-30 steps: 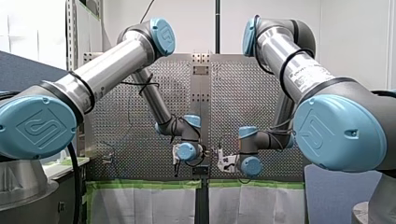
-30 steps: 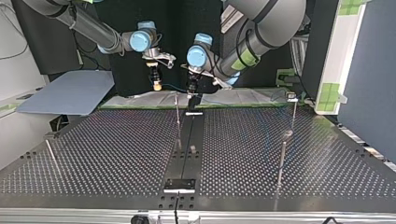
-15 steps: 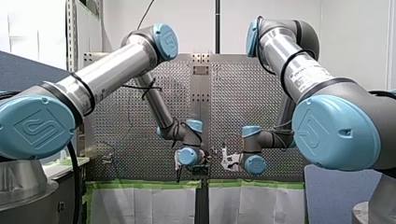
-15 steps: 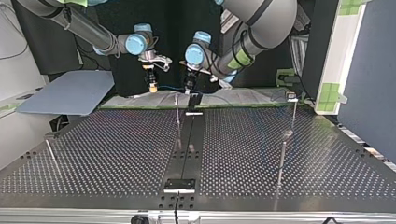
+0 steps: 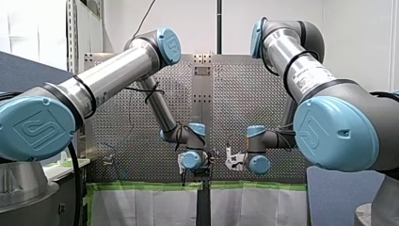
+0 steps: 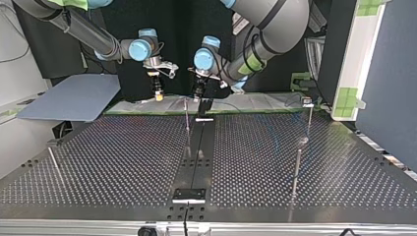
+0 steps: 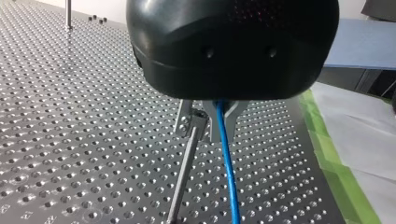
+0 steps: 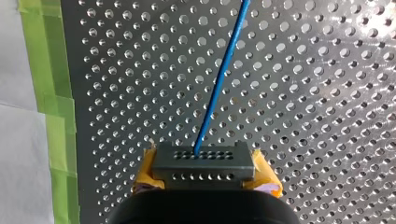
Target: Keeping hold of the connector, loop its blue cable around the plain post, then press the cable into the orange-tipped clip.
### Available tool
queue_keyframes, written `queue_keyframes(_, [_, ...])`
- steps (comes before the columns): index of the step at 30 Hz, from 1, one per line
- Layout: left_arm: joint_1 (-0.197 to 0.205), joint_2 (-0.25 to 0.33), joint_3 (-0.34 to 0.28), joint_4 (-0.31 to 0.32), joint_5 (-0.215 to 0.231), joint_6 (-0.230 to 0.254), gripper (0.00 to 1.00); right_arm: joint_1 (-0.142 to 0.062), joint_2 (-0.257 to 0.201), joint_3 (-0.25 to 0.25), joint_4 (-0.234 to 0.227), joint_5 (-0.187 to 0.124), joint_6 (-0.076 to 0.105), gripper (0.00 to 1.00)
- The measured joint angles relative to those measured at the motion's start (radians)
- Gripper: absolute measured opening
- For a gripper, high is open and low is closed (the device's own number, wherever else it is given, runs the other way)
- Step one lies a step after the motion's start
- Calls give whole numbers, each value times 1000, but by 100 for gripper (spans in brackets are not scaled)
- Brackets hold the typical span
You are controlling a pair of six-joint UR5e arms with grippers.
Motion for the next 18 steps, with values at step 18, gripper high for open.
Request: queue_keyframes(18, [24, -2, 56, -10, 15, -56, 0, -34, 2, -48, 48, -29, 13, 0])
